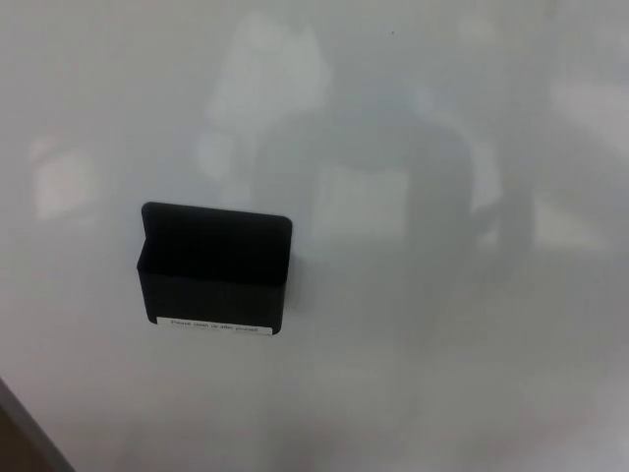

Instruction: A magnetic marker holder is on the left hand side of the white board, the robot put the index and middle finger into the opening of the container and pull off the magnetic holder and hand it to a human on the left hand side.

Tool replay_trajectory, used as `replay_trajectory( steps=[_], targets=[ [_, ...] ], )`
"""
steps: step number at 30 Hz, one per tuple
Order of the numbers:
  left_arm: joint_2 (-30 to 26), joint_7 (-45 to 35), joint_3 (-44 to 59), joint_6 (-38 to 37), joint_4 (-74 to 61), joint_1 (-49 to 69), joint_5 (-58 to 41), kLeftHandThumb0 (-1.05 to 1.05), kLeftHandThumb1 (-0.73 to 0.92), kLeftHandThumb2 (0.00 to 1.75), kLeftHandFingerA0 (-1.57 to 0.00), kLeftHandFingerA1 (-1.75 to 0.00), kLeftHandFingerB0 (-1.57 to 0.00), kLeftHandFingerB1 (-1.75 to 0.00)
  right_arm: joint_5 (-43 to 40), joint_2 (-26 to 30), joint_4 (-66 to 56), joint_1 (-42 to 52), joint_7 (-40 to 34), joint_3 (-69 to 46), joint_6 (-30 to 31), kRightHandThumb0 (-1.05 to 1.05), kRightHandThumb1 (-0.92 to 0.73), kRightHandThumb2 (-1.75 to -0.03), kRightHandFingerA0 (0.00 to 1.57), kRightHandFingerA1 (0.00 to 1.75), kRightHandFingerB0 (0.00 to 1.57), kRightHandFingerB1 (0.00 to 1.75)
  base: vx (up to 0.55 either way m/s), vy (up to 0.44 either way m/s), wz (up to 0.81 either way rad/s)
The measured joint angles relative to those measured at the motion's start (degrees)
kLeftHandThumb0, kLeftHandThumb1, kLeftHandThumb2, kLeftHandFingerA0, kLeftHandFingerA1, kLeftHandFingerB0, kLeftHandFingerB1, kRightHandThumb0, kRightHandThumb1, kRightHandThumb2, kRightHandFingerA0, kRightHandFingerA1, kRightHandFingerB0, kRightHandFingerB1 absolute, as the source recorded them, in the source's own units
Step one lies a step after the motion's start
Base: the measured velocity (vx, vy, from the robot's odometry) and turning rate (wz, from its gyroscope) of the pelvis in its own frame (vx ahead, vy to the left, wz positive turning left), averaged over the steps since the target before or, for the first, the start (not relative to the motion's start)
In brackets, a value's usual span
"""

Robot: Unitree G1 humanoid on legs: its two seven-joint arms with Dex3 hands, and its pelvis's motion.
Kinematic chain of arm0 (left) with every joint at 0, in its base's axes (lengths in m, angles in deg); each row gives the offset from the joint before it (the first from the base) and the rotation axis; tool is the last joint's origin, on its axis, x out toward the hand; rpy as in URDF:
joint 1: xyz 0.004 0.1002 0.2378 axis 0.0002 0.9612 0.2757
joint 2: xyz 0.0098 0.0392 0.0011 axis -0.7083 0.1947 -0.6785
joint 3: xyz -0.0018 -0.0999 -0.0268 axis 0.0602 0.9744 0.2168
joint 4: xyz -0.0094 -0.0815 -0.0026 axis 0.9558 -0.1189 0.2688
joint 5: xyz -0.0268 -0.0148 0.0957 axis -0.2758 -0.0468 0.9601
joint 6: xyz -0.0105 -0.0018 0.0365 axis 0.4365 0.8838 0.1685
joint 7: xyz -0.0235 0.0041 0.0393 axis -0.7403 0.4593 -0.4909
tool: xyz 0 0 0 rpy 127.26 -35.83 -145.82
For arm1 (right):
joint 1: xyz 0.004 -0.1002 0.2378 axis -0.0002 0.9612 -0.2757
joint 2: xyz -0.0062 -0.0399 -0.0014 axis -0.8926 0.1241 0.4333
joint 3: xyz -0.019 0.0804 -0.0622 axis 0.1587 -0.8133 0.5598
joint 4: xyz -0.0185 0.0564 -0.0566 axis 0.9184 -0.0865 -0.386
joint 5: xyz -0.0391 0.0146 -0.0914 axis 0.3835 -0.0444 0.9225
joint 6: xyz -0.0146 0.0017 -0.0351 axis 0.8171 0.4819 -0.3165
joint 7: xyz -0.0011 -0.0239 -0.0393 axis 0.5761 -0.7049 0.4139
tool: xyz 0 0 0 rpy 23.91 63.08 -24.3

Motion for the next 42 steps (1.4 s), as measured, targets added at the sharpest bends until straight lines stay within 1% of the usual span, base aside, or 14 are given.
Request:
replay_trajectory(
  steps=[3,5,6,9,11,12,13,14,27,29,30,39,40,42],
  targets=[
    [0.25,-1.48,0.62,-1.6,-2.53,0.94,-0.63,-0.43,0.42,0.68,-0.45,-0.45,-0.39,-0.43,-0.14,-0.71,0.81,-0.12,-0.2,-0.17,-3.17,-0.46,-0.76,-0.64,0.67,0.45,0.44,0.34,0.0,0.0,0.0],
    [0.34,-2.38,0.46,-3.13,-7.98,2.66,-1.11,-0.36,0.5,0.56,-0.49,-0.36,-0.4,-0.33,-0.19,-1.17,1.51,-0.17,-0.4,-0.28,-5.51,-0.47,-0.76,-0.64,0.67,0.45,0.44,0.34,0.0,0.0,0.0],
    [0.34,-2.6,0.34,-3.59,-9.78,3.14,-1.18,-0.4,0.43,0.66,-0.38,-0.44,-0.34,-0.4,-0.2,-1.25,1.65,-0.2,-0.46,-0.32,-6.16,-0.52,-0.63,-0.93,0.6,0.6,0.37,0.49,0.0,0.0,0.0],
    [0.26,-3.49,-0.24,-5.42,-17.12,4.92,-1.42,-0.44,0.4,0.67,-0.41,-0.45,-0.36,-0.42,-0.21,-1.47,2.27,-0.42,-0.72,-0.48,-8.46,-0.54,-0.62,-0.93,0.6,0.61,0.38,0.49,0.0,0.0,0.0],
    [-0.05,-4.18,-0.63,-6.85,-22.55,5.87,-1.67,-0.39,0.44,0.54,-0.6,-0.39,-0.42,-0.34,-0.21,-1.54,2.71,-0.53,-0.89,-0.53,-9.85,-0.53,-0.62,-0.92,0.61,0.6,0.38,0.49,0.0,0.0,0.0],
    [-0.2,-4.37,-0.68,-7.27,-24.47,6.16,-1.74,-0.4,0.42,0.53,-0.68,-0.99,-0.43,-0.35,-0.22,-1.55,2.87,-0.6,-0.94,-0.53,-10.25,-0.52,-0.63,-0.92,0.62,0.61,0.38,0.49,0.0,0.0,0.0],
    [-0.52,-4.67,-0.75,-7.86,-27.92,6.51,-1.83,-0.4,0.42,0.53,-0.68,-0.99,-0.43,-0.35,-0.22,-1.57,3.18,-0.71,-1.01,-0.57,-10.93,-0.52,-0.63,-0.92,0.62,0.61,0.38,0.49,0.0,0.0,0.0],
    [-0.63,-4.74,-0.75,-8.05,-29.01,6.59,-1.84,-0.37,0.43,0.53,-0.44,-0.4,-0.42,-0.36,-0.21,-1.58,3.29,-0.75,-1.04,-0.58,-11.13,-0.53,-0.63,-0.92,0.62,0.61,0.38,0.49,0.0,0.0,0.0],
    [-6.83,-4.73,-0.85,-9.98,-59.75,5.27,0.53,-0.44,0.39,0.53,-0.4,-0.38,-0.37,-0.33,-0.19,-1.6,5.8,-2.16,-2.08,-0.65,-16.41,-0.56,-0.61,-0.93,0.63,0.62,0.41,0.5,0.0,0.0,0.0],
    [-8.83,-4.71,-1.31,-10.24,-64.93,3.94,2.4,-0.53,0.35,0.66,-0.35,-0.44,-0.32,-0.4,-0.19,-1.59,6.42,-2.42,-2.41,-0.72,-17.59,-0.56,-0.61,-0.93,0.64,0.62,0.42,0.5,0.0,0.0,0.0],
    [-9.37,-4.7,-1.46,-10.33,-66.05,3.48,2.92,-0.49,0.4,0.53,-0.37,-0.36,-0.35,-0.33,-0.19,-1.59,6.56,-2.53,-2.5,-0.74,-17.89,-0.52,-0.75,-0.64,0.72,0.49,0.48,0.35,0.0,0.0,0.0],
    [-13.45,-4.57,-5.48,-10.56,-75.26,-2.36,11.0,-0.59,0.35,0.69,-0.33,-0.45,-0.28,-0.41,-0.18,-1.58,8.11,-3.34,-3.61,-0.84,-21.2,-0.51,-0.76,-0.63,0.73,0.48,0.49,0.35,0.0,0.0,0.0],
    [-13.99,-4.57,-6.04,-10.56,-75.84,-3.12,12.16,-0.58,0.36,0.69,-0.33,-0.45,-0.29,-0.41,-0.17,-1.58,8.27,-3.47,-3.74,-0.84,-21.58,-0.55,-0.62,-0.93,0.66,0.62,0.43,0.51,0.0,0.0,0.0],
    [-14.85,-4.56,-7.05,-10.56,-76.73,-4.39,14.1,-0.53,0.42,0.53,-0.36,-0.35,-0.32,-0.32,-0.17,-1.55,8.49,-3.81,-3.96,-0.84,-22.27,-0.54,-0.62,-0.93,0.66,0.63,0.43,0.51,0.0,0.0,0.0]
  ],
)
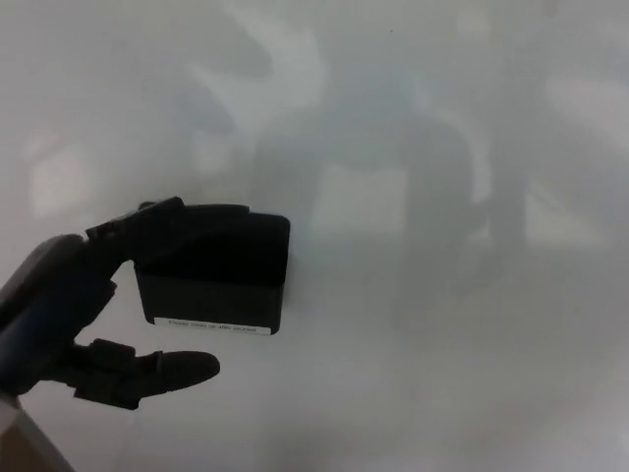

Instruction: A magnetic marker holder is on the left hand side of the white board, the robot put the index and middle finger into the opening of the container and pull off the magnetic holder and hand it to a human on the left hand side.

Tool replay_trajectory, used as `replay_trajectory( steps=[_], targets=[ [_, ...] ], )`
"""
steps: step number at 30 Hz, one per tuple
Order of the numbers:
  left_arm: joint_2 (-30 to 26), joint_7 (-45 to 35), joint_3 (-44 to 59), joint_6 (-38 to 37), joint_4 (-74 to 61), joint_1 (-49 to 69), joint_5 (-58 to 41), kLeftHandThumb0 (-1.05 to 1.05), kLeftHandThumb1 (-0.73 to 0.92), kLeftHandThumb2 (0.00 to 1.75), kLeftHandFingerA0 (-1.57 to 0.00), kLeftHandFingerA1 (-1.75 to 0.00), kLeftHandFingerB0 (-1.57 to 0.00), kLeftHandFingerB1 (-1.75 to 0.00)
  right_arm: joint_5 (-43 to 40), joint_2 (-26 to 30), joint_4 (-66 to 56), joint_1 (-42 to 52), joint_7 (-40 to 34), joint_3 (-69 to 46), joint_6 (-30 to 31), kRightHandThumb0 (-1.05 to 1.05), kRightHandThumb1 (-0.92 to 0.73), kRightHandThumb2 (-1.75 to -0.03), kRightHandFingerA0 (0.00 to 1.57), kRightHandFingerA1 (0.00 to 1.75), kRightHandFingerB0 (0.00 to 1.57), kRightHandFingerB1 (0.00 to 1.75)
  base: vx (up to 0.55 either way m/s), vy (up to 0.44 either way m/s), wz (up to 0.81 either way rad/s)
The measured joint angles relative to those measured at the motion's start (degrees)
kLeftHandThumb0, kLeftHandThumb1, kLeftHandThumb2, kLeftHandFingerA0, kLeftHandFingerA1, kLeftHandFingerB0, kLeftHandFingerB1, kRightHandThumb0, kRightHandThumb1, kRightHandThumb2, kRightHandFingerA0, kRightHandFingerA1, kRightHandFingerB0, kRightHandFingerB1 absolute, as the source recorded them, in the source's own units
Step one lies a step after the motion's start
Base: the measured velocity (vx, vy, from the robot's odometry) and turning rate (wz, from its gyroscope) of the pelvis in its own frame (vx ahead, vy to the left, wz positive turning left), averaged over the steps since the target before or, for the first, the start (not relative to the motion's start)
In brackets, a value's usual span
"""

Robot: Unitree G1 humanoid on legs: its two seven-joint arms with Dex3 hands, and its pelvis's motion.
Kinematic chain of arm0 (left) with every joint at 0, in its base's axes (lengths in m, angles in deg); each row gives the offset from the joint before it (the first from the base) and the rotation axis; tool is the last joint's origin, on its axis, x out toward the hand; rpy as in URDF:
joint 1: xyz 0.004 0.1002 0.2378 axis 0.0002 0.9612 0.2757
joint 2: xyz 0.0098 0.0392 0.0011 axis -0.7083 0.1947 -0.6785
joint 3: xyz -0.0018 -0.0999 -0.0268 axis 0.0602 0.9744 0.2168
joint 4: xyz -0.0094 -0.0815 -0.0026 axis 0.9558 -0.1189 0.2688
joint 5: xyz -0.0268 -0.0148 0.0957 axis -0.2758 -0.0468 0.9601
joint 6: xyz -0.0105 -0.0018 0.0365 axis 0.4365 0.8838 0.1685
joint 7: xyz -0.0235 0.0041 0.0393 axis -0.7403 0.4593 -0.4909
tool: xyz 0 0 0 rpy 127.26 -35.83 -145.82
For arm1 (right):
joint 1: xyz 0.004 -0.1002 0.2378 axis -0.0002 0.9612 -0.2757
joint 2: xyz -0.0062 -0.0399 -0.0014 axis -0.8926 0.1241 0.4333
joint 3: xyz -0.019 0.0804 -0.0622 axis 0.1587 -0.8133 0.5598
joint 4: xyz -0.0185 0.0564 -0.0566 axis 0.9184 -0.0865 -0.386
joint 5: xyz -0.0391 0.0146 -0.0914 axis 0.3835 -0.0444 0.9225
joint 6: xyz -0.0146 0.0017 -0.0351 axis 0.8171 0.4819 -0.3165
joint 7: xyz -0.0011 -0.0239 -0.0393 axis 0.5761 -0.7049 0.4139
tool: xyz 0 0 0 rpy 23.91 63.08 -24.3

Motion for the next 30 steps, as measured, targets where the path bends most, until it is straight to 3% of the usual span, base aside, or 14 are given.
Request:
replay_trajectory(
  steps=[1,2,6,7,10,12,13,14,15,17,22,24,25,30],
  targets=[
    [-0.28,0.0,-0.34,0.0,-0.21,-0.39,0.63,-0.53,0.42,0.53,-0.36,-0.35,-0.32,-0.32,0.0,0.0,0.07,-0.12,-0.07,0.0,-0.23,-0.54,-0.62,-0.93,0.66,0.63,0.43,0.51,0.0,0.0,0.0],
    [-0.89,0.0,-0.93,0.0,-0.59,-1.07,1.85,-0.54,0.42,0.54,-0.36,-0.35,-0.32,-0.32,0.01,0.01,0.19,-0.34,-0.18,0.0,-0.65,-0.52,-0.76,-0.63,0.74,0.49,0.49,0.35,0.0,0.0,0.0],
    [-2.24,0.01,-2.67,0.01,-1.22,-2.93,5.22,-0.55,0.4,0.54,-0.37,-0.35,-0.34,-0.33,0.02,0.02,0.65,-0.7,-0.61,-0.04,-1.72,-0.53,-0.76,-0.63,0.74,0.48,0.51,0.36,0.0,0.0,0.0],
    [-2.68,0.01,-3.31,0.01,-1.3,-3.59,6.38,-0.59,0.35,0.66,-0.32,-0.42,-0.33,-0.39,0.02,0.02,0.78,-0.81,-0.72,-0.04,-2.04,-0.53,-0.76,-0.64,0.74,0.49,0.51,0.36,0.0,0.0,0.0],
    [-3.79,0.01,-5.06,0.02,-1.24,-5.55,9.29,-0.52,0.4,0.53,-0.33,-0.35,-0.33,-0.32,0.06,0.03,1.1,-1.01,-1.0,-0.01,-2.67,-0.55,-0.75,-0.63,0.75,0.49,0.5,0.35,0.0,0.0,0.0],
    [-4.25,-0.01,-5.85,0.04,-1.1,-6.55,10.57,-0.56,0.34,0.56,-0.31,-0.36,-0.35,-0.35,0.07,0.04,1.26,-1.04,-1.12,0.02,-2.9,-0.52,-0.75,-0.63,0.74,0.49,0.52,0.37,0.0,0.0,0.0],
    [-4.74,-0.03,-6.68,0.06,-0.86,-7.62,11.79,-0.53,0.34,0.71,-0.28,-0.43,-0.31,-0.42,0.08,0.04,1.46,-1.06,-1.2,0.03,-3.14,-0.52,-0.75,-0.63,0.74,0.49,0.52,0.37,0.0,0.0,0.0],
    [-5.05,-0.04,-7.12,0.07,-0.66,-8.2,12.38,-0.53,0.34,0.71,-0.28,-0.43,-0.31,-0.42,0.08,0.04,1.57,-1.08,-1.22,0.03,-3.24,-0.52,-0.75,-0.63,0.74,0.49,0.52,0.37,0.0,0.0,0.0],
    [-5.61,-0.08,-7.94,0.1,-0.2,-9.41,13.75,-0.53,0.36,0.52,-0.36,-0.35,-0.35,-0.32,0.09,0.04,1.75,-1.13,-1.27,0.03,-3.43,-0.51,-0.75,-0.63,0.75,0.49,0.53,0.37,0.0,0.0,0.0],
    [-6.32,-0.19,-9.05,0.23,0.46,-11.16,15.45,-0.57,0.34,0.63,-0.32,-0.39,-0.3,-0.37,0.1,0.06,1.88,-1.18,-1.4,0.03,-3.65,-0.51,-0.75,-0.63,0.75,0.49,0.53,0.37,0.0,0.0,0.0],
    [-9.02,-2.34,-12.29,2.61,1.49,-16.09,20.55,-0.56,0.33,0.56,-0.36,-0.39,-0.3,-0.34,0.22,0.24,2.15,-1.53,-1.98,0.03,-4.4,-0.52,-0.75,-0.64,0.75,0.49,0.52,0.37,0.0,0.0,0.0],
    [-10.15,-3.76,-13.13,3.89,1.43,-17.61,21.96,-0.56,0.33,0.64,-0.35,-0.43,-0.3,-0.38,0.24,0.37,2.25,-1.67,-2.14,0.02,-4.72,-0.52,-0.75,-0.63,0.75,0.49,0.52,0.36,0.0,0.0,0.0],
    [-11.0,-4.96,-13.76,4.92,1.32,-18.71,22.84,-0.55,0.33,0.63,-0.36,-0.43,-0.31,-0.37,0.23,0.47,2.34,-1.8,-2.21,-0.02,-4.97,-0.54,-0.61,-0.92,0.68,0.63,0.46,0.52,0.0,0.0,0.0],
    [-12.85,-9.08,-15.37,8.66,0.92,-20.77,24.82,-0.54,0.34,0.63,-0.38,-0.44,-0.32,-0.38,0.24,0.66,2.76,-2.33,-2.54,-0.14,-5.74,-0.56,-0.61,-0.93,0.69,0.64,0.47,0.53,0.0,0.0,0.0]
  ],
)
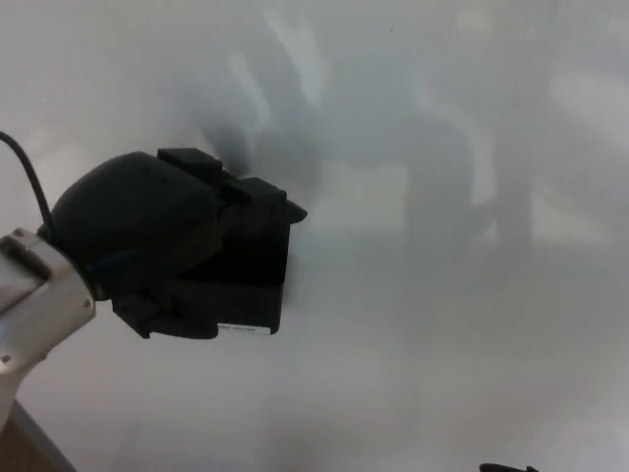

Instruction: A magnetic marker holder is on the left hand side of the white board, the robot put the index and middle finger into the opening of the container and pull off the magnetic holder and hand it to a human on the left hand side.

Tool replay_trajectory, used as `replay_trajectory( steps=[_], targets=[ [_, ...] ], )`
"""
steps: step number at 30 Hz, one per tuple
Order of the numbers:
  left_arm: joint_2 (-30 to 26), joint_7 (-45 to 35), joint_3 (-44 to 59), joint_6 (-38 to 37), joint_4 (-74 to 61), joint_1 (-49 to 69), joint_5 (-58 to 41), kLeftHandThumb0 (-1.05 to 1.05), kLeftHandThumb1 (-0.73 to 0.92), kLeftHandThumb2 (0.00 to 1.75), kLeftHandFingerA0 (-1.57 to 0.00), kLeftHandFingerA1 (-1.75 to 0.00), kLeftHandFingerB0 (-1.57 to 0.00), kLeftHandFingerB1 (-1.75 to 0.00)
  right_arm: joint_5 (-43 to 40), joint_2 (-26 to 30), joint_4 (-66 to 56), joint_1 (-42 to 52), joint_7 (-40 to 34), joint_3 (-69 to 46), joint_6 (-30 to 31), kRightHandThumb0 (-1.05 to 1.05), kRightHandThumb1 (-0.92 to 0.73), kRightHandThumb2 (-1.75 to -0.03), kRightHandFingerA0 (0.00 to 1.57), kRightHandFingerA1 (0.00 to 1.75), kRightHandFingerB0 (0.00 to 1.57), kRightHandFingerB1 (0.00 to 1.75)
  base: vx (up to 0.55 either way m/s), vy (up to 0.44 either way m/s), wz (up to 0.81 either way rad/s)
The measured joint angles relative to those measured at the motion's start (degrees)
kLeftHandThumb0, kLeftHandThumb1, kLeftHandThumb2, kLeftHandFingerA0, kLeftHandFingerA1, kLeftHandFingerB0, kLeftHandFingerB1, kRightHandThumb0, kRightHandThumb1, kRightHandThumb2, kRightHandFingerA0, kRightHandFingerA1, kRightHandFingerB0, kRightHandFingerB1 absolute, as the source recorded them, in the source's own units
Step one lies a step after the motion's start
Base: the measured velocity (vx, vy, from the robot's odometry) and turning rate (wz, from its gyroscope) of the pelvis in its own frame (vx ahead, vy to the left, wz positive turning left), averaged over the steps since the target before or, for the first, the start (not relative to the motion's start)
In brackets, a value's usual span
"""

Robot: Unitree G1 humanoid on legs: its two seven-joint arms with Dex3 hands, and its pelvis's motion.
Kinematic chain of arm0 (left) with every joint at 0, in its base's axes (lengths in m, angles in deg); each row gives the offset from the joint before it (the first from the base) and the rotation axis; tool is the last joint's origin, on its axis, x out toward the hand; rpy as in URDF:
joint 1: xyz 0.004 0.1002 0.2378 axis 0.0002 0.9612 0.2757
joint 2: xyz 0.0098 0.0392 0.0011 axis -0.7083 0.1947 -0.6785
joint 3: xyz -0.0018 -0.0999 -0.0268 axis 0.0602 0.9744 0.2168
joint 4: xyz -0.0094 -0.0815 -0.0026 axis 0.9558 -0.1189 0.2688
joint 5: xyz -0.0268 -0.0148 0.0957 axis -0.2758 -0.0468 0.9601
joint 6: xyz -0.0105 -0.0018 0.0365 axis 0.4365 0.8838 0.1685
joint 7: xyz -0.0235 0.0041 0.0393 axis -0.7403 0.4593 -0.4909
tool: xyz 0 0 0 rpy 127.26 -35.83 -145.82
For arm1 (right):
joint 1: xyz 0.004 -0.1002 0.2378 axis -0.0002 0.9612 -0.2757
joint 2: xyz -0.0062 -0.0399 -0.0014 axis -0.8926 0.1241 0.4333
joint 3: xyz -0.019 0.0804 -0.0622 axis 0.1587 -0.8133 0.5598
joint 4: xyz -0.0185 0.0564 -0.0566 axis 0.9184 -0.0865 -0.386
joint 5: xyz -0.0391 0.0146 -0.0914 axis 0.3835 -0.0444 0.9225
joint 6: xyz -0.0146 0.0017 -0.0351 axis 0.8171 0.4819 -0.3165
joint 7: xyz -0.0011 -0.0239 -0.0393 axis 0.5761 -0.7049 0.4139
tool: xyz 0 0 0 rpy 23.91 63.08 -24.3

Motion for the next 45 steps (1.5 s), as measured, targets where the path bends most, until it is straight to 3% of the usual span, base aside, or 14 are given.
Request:
replay_trajectory(
  steps=[1,6,8,9,13,14,15,16,20,21,28,29,30,45],
  targets=[
    [-0.12,-0.88,-0.4,0.92,-0.23,-0.15,0.35,-0.54,0.34,0.63,-0.38,-0.44,-0.32,-0.38,0.02,0.01,0.11,-0.07,-0.12,0.01,-0.19,-0.53,-0.75,-0.64,0.77,0.51,0.53,0.37,0.0,0.0,0.0],
    [-0.43,-3.99,-1.28,3.91,-1.25,-0.61,1.33,-0.52,0.35,0.62,-0.41,-0.44,-0.33,-0.37,0.15,0.02,0.29,-0.15,-0.31,0.02,-0.76,-0.51,-0.75,-0.63,0.76,0.5,0.53,0.36,0.0,0.0,0.0],
    [-0.52,-4.83,-1.33,4.66,-1.89,-0.65,1.52,-0.52,0.35,0.62,-0.41,-0.44,-0.33,-0.37,0.22,0.03,0.31,-0.16,-0.36,0.05,-0.89,-0.51,-0.75,-0.63,0.76,0.5,0.53,0.36,0.0,0.0,0.0],
    [-0.53,-5.6,-1.33,5.35,-2.67,-0.66,1.6,-0.49,0.34,0.61,-0.45,-0.45,-0.34,-0.37,0.26,0.03,0.33,-0.18,-0.4,0.06,-0.98,-0.53,-0.61,-0.92,0.69,0.63,0.46,0.52,0.0,0.0,0.0],
    [-0.51,-7.53,-1.32,7.25,-5.5,-0.64,1.65,-0.47,0.36,0.52,-0.53,-0.41,-0.37,-0.32,0.49,0.11,0.41,-0.34,-0.49,0.14,-1.06,-0.54,-0.61,-0.92,0.69,0.64,0.46,0.52,0.0,0.0,0.0],
    [-0.5,-8.32,-1.34,7.99,-7.27,-0.63,1.67,-0.51,0.32,0.64,-0.66,-0.72,-0.31,-0.38,0.57,0.19,0.44,-0.36,-0.49,0.15,-1.09,-0.53,-0.75,-0.62,0.76,0.49,0.52,0.36,0.0,0.0,0.0],
    [-0.49,-8.79,-1.35,8.41,-8.21,-0.63,1.68,-0.51,0.32,0.64,-0.66,-0.72,-0.31,-0.38,0.61,0.23,0.45,-0.36,-0.48,0.13,-1.11,-0.53,-0.75,-0.62,0.76,0.49,0.52,0.36,0.0,0.0,0.0],
    [-0.47,-9.28,-1.37,8.92,-9.01,-0.66,1.68,-0.46,0.32,0.62,-0.72,-0.7,-0.34,-0.39,0.65,0.27,0.47,-0.4,-0.48,0.13,-1.12,-0.53,-0.61,-0.92,0.67,0.63,0.46,0.52,0.0,0.0,0.0],
    [-0.04,-11.63,-2.0,11.22,-10.32,-2.32,1.54,-0.39,0.34,0.51,-0.74,-0.89,-0.4,-0.34,0.87,0.36,0.52,-0.85,-0.53,0.23,-1.11,-0.54,-0.61,-0.92,0.67,0.63,0.46,0.52,0.0,0.0,0.0],
    [0.07,-12.37,-2.33,12.05,-10.3,-3.13,1.54,-0.44,0.33,0.61,-0.75,-0.7,-0.36,-0.39,0.92,0.37,0.53,-1.0,-0.56,0.28,-1.12,-0.54,-0.61,-0.92,0.67,0.63,0.46,0.52,0.0,0.0,0.0],
    [0.46,-16.27,-4.84,16.43,-8.28,-7.53,1.81,-0.48,0.35,0.62,-0.61,-0.54,-0.34,-0.38,0.99,0.39,0.75,-1.1,-0.6,0.31,-1.13,-0.52,-0.61,-0.92,0.71,0.65,0.46,0.52,0.0,0.0,0.0],
    [0.47,-16.77,-5.2,17.03,-7.98,-8.0,1.88,-0.48,0.35,0.62,-0.61,-0.54,-0.34,-0.38,1.02,0.4,0.77,-1.1,-0.6,0.35,-1.14,-0.52,-0.61,-0.92,0.71,0.65,0.46,0.52,0.0,0.0,0.0],
    [0.48,-17.14,-5.56,17.53,-7.58,-8.37,1.92,-0.47,0.35,0.62,-0.6,-0.54,-0.34,-0.38,1.04,0.41,0.77,-1.08,-0.6,0.37,-1.17,-0.5,-0.75,-0.62,0.8,0.52,0.52,0.36,0.0,0.0,0.0],
    [0.48,-17.85,-6.45,19.04,2.02,-10.2,1.69,-0.49,0.35,0.65,-0.73,-0.67,-0.29,-0.39,1.06,0.62,0.98,-0.83,-0.62,0.29,-1.73,-0.49,-0.75,-0.62,0.75,0.5,0.53,0.37,0.0,0.0,0.0]
  ],
)
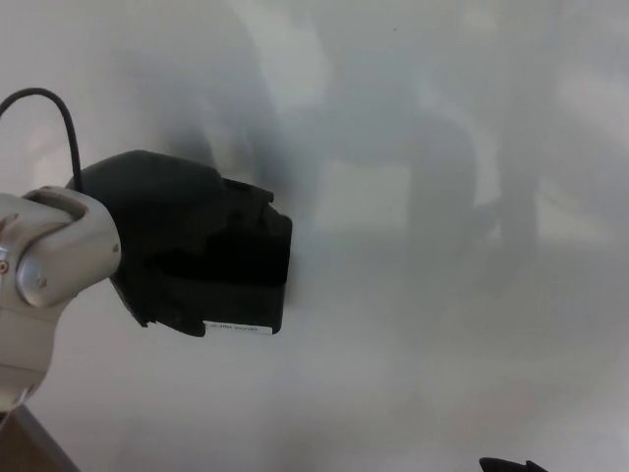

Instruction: A magnetic marker holder is on the left hand side of the white board, the robot put the index and middle finger into the opening of the container and pull off the magnetic holder and hand it to a human on the left hand side.

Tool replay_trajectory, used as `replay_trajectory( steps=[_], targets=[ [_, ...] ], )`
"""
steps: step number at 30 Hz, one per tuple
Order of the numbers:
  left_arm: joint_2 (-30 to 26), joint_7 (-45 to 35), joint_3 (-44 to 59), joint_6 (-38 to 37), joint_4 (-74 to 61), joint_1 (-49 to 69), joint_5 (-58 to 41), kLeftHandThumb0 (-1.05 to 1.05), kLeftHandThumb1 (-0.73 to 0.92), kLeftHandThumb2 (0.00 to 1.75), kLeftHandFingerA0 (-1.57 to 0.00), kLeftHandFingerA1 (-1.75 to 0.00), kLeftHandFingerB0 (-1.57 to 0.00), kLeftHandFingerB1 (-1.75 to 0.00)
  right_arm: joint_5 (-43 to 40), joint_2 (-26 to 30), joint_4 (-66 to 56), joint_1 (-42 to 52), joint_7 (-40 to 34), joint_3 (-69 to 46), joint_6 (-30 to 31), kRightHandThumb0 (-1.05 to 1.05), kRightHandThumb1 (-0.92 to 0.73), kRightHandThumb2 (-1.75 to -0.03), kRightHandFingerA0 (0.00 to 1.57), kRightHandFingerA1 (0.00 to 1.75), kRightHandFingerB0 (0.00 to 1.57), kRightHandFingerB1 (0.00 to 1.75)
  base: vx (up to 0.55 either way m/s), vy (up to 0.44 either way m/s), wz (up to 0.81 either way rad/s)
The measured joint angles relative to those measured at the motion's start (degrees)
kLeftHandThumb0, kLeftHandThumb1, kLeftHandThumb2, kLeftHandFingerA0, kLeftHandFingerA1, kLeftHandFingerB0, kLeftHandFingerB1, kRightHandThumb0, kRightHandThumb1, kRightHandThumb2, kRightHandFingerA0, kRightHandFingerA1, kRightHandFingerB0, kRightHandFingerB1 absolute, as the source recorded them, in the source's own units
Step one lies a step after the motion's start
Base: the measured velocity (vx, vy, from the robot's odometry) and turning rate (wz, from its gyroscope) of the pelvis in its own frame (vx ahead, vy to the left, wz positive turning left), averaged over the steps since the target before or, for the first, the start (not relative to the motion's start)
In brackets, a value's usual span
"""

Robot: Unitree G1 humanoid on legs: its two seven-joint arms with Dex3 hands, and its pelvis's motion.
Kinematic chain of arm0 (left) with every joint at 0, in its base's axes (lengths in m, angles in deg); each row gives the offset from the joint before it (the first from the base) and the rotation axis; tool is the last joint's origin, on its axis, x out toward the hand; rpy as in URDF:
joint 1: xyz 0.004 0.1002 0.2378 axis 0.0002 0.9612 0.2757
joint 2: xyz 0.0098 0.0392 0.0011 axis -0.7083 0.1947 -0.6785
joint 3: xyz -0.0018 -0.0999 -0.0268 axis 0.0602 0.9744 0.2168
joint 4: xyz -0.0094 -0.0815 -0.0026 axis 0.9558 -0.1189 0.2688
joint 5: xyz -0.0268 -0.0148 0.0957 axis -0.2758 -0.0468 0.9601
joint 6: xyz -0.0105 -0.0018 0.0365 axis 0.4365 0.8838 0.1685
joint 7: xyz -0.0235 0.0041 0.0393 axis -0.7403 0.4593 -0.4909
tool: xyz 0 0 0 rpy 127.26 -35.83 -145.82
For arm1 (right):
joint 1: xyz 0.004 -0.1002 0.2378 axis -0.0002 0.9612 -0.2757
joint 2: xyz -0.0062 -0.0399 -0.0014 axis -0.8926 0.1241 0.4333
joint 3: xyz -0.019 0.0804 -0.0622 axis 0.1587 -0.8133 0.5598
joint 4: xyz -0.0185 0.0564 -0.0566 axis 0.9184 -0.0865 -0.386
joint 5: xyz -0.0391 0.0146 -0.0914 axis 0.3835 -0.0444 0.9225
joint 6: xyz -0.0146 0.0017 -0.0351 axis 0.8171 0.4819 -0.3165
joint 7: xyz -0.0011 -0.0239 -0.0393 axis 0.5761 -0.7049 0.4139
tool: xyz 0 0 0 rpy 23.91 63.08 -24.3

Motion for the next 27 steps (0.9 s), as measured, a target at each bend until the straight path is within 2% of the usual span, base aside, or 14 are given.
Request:
replay_trajectory(
  steps=[6,7,9,10,11,16,17,19,20,23,24,25,26,27],
  targets=[
    [-0.05,-0.28,-0.75,0.05,2.34,-2.23,-0.17,-0.47,0.4,0.53,-0.73,-0.76,-0.35,-0.32,-0.02,0.01,0.01,-0.01,0.0,-0.06,-0.13,-0.52,-0.75,-0.62,0.76,0.5,0.53,0.36,0.0,0.0,0.0],
    [-0.08,-0.37,-0.97,0.11,2.48,-2.54,-0.15,-0.47,0.4,0.53,-0.73,-0.73,-0.35,-0.32,-0.01,0.01,0.02,-0.01,0.0,-0.05,-0.16,-0.53,-0.61,-0.92,0.68,0.64,0.47,0.53,0.0,0.0,0.0],
    [-0.16,-0.55,-1.42,0.13,2.77,-3.18,-0.09,-0.47,0.4,0.53,-0.73,-0.73,-0.35,-0.32,0.04,0.02,0.03,-0.08,-0.04,0.03,-0.19,-0.53,-0.61,-0.92,0.68,0.64,0.47,0.53,0.0,0.0,0.0],
    [-0.23,-0.61,-1.52,0.13,2.82,-3.36,-0.07,-0.48,0.4,0.53,-0.67,-0.52,-0.36,-0.33,0.07,0.02,0.04,-0.13,-0.04,0.07,-0.19,-0.52,-0.61,-0.91,0.66,0.63,0.46,0.52,0.0,0.0,0.0],
    [-0.29,-0.67,-1.61,0.13,2.85,-3.53,-0.06,-0.53,0.35,0.66,-0.58,-0.52,-0.32,-0.39,0.1,0.02,0.05,-0.18,-0.05,0.1,-0.19,-0.53,-0.61,-0.91,0.66,0.63,0.46,0.52,0.0,0.0,0.0],
    [-0.41,-0.89,-2.2,0.15,2.47,-3.84,0.08,-0.48,0.4,0.53,-0.53,-0.42,-0.35,-0.32,0.21,0.18,0.06,-0.22,-0.04,0.22,-0.19,-0.54,-0.61,-0.92,0.69,0.64,0.46,0.52,0.0,0.0,0.0],
    [-0.41,-1.1,-2.69,0.17,2.04,-4.05,0.24,-0.55,0.36,0.65,-0.4,-0.45,-0.32,-0.38,0.28,0.32,0.06,-0.25,-0.05,0.28,-0.19,-0.53,-0.61,-0.91,0.71,0.64,0.47,0.53,0.0,0.0,0.0],
    [-0.41,-1.42,-3.29,0.18,1.65,-4.46,0.41,-0.54,0.38,0.55,-0.39,-0.39,-0.31,-0.32,0.37,0.47,0.06,-0.36,-0.05,0.29,-0.19,-0.53,-0.61,-0.92,0.68,0.63,0.47,0.53,0.0,0.0,0.0],
    [-0.41,-1.57,-3.52,0.2,1.55,-4.76,0.49,-0.54,0.39,0.55,-0.37,-0.39,-0.3,-0.32,0.39,0.51,0.05,-0.45,-0.06,0.29,-0.19,-0.49,-0.76,-0.62,0.76,0.5,0.53,0.37,0.0,0.0,0.0],
    [-0.4,-2.44,-4.35,0.72,1.05,-5.63,0.99,-0.5,0.41,0.53,-0.35,-0.38,-0.29,-0.31,0.61,0.6,-0.01,-0.66,-0.22,0.38,-0.19,-0.48,-0.75,-0.62,0.76,0.51,0.53,0.38,0.0,0.0,0.0],
    [-0.4,-2.85,-4.7,1.17,0.91,-5.9,1.2,-0.24,0.2,0.81,-0.14,-0.53,-0.11,-0.5,0.75,0.64,-0.02,-0.69,-0.32,0.4,-0.2,-0.5,-0.75,-0.64,0.76,0.52,0.53,0.38,0.0,0.0,0.0],
    [-0.4,-3.23,-5.01,1.5,0.84,-6.11,1.37,-0.24,0.2,0.81,-0.14,-0.53,-0.11,-0.5,0.76,0.64,-0.02,-0.71,-0.32,0.35,-0.21,-0.5,-0.75,-0.64,0.76,0.52,0.53,0.38,0.0,0.0,0.0],
    [-0.41,-3.63,-5.28,1.78,0.8,-6.33,1.49,-0.56,0.38,0.66,-0.26,-0.44,-0.18,-0.35,0.76,0.65,-0.02,-0.74,-0.32,0.32,-0.24,-0.49,-0.75,-0.64,0.76,0.52,0.53,0.38,0.0,0.0,0.0],
    [-0.46,-4.61,-5.82,2.39,0.76,-6.71,1.64,-0.56,0.38,0.66,-0.26,-0.44,-0.18,-0.35,0.77,0.7,-0.02,-0.79,-0.32,0.29,-0.27,-0.49,-0.75,-0.64,0.76,0.52,0.53,0.38,0.0,0.0,0.0]
  ],
)
